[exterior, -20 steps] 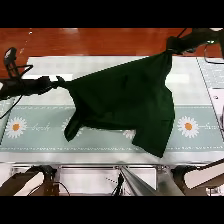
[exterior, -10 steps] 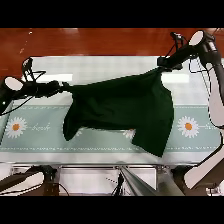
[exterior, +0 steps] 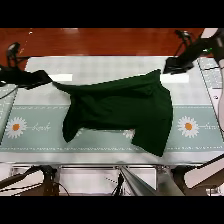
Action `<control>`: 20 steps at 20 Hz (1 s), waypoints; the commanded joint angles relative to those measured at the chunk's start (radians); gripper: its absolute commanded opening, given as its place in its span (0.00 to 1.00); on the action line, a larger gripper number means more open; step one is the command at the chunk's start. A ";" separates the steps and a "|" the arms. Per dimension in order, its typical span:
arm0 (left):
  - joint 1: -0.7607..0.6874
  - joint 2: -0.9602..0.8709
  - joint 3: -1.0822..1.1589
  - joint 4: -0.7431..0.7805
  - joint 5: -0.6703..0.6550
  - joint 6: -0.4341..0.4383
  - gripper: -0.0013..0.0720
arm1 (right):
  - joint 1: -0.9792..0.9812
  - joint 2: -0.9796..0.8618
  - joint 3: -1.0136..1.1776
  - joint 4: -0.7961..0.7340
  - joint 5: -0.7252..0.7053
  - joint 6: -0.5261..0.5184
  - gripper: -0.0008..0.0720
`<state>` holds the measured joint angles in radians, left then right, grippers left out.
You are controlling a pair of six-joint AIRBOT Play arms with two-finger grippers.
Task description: Fold the shirts.
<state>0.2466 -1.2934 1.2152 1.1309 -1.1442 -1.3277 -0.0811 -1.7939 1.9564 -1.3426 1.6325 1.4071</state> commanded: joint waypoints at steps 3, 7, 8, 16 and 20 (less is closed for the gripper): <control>0.138 0.098 -0.063 0.040 -0.385 -0.050 0.87 | -0.143 0.115 -0.101 -0.106 0.195 0.032 0.69; 0.139 0.311 -0.417 0.040 -0.296 -0.046 1.00 | -0.257 0.241 -0.432 -0.057 0.091 -0.010 0.77; 0.138 0.352 -0.494 0.035 -0.277 -0.038 1.00 | -0.285 0.263 -0.511 -0.006 0.057 -0.025 0.81; -0.031 0.380 -0.759 -0.006 -0.104 0.018 1.00 | -0.339 0.304 -0.704 0.206 -0.095 -0.106 0.81; -0.157 0.344 -0.764 -0.053 -0.006 0.018 1.00 | -0.339 0.304 -0.704 0.225 -0.122 -0.112 0.81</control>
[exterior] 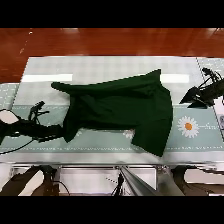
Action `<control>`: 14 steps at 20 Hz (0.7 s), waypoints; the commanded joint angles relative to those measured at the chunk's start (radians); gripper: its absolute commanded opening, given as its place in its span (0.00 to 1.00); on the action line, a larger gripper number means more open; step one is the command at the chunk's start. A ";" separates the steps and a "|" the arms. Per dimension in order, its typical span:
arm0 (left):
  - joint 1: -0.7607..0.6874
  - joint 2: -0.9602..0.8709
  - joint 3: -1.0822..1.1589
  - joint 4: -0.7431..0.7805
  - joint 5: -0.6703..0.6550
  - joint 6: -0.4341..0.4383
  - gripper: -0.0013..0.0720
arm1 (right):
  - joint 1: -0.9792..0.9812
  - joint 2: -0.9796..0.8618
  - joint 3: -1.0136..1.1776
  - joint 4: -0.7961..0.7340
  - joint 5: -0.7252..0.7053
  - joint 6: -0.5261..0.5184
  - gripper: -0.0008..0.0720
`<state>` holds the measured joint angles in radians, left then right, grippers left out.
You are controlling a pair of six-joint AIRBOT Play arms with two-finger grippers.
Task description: Fold the shirts.
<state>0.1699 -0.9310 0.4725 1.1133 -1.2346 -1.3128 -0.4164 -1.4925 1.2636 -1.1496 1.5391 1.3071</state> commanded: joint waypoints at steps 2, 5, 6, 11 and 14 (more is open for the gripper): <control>-0.138 -0.045 -0.021 -0.067 0.131 -0.001 1.00 | -0.003 0.003 -0.011 0.032 -0.028 -0.011 0.81; -0.190 -0.090 -0.021 -0.067 0.185 -0.035 0.62 | -0.003 0.003 -0.011 0.033 -0.016 -0.011 0.81; -0.189 -0.098 -0.021 -0.067 0.184 -0.035 0.09 | -0.003 0.003 -0.011 0.032 -0.013 -0.011 0.81; -0.189 -0.099 -0.019 -0.067 0.188 -0.035 0.05 | -0.017 0.038 -0.072 -0.139 -0.061 0.013 0.72; -0.189 -0.097 -0.018 -0.066 0.188 -0.034 0.05 | -0.072 0.114 -0.216 -0.072 -0.153 0.009 0.72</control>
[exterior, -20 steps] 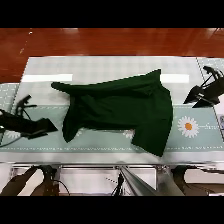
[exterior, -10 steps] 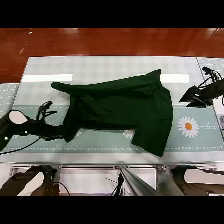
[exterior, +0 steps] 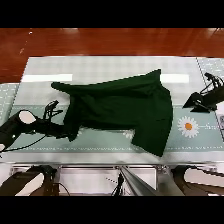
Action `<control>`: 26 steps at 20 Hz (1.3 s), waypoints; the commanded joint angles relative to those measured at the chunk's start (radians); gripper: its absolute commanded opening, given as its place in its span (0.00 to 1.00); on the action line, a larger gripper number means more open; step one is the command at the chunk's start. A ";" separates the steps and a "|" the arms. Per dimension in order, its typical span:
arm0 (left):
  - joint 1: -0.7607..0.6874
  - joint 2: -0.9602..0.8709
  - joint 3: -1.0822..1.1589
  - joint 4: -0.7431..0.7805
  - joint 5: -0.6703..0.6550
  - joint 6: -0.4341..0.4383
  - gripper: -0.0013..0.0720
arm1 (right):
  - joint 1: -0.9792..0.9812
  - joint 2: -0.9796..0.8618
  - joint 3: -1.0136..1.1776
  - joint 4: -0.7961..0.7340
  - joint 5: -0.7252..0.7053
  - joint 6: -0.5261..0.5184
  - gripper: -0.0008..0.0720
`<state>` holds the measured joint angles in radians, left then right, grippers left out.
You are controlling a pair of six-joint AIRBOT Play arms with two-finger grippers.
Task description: Fold the shirts.
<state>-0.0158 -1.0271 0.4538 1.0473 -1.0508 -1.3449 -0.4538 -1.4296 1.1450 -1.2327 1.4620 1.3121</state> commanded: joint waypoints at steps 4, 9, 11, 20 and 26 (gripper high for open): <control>-0.003 -0.001 0.001 -0.001 0.006 -0.002 0.05 | -0.055 0.068 -0.232 0.112 -0.134 -0.050 0.77; -0.003 -0.001 0.002 -0.001 0.012 -0.002 0.05 | 0.017 0.068 -0.360 0.186 -0.281 -0.035 0.77; -0.003 -0.001 0.009 -0.001 0.013 -0.002 0.05 | 0.074 0.068 -0.402 0.214 -0.370 -0.014 0.76; 0.023 0.035 0.385 0.002 0.027 0.024 0.05 | 0.201 0.143 -0.249 0.392 -0.372 -0.076 0.05; 0.060 0.206 1.041 0.003 0.101 0.083 0.05 | 0.201 0.497 0.231 0.386 -0.428 -0.143 0.05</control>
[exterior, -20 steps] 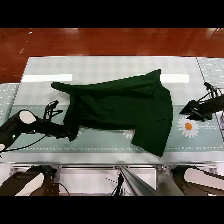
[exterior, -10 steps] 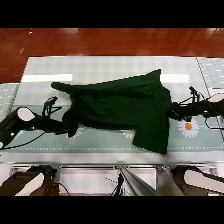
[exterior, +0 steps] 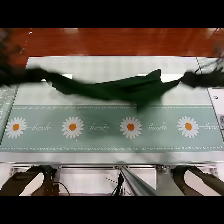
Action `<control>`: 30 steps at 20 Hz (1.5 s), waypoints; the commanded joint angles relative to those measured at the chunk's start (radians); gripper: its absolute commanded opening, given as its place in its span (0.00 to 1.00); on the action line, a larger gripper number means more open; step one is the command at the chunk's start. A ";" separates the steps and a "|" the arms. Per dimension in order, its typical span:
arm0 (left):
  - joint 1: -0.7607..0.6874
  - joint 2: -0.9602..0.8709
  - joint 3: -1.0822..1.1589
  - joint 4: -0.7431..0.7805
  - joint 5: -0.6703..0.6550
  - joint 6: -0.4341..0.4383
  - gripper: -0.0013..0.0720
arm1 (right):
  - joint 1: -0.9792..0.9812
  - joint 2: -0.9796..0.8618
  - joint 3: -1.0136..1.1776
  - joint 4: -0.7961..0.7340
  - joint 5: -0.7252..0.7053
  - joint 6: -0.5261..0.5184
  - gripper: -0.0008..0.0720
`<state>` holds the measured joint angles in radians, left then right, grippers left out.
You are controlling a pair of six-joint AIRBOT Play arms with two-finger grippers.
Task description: Fold the shirts.
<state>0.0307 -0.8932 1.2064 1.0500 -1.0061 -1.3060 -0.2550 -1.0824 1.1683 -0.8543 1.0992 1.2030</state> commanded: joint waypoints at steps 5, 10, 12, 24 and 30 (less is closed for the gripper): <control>0.013 0.177 0.692 0.042 0.126 0.072 0.05 | 0.002 0.340 0.526 -0.005 -0.296 -0.024 0.05; 0.013 0.280 0.813 0.136 -0.084 -0.099 0.05 | 0.002 0.440 0.684 -0.250 -0.117 0.216 0.05; 0.013 0.319 0.842 0.260 -0.262 -0.189 0.05 | 0.002 0.480 0.731 -0.391 -0.008 0.282 0.05; 0.013 0.214 0.608 0.347 -0.835 -0.259 0.05 | 0.014 0.223 0.753 -0.541 0.754 0.290 0.05; 0.013 0.043 0.258 0.346 -0.653 -0.205 0.05 | 0.105 -0.188 0.737 -0.539 0.735 0.257 0.05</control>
<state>0.0425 -0.7708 1.6062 1.3949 -1.7638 -1.5295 -0.2035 -1.0927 1.9095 -1.3899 1.8202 1.4811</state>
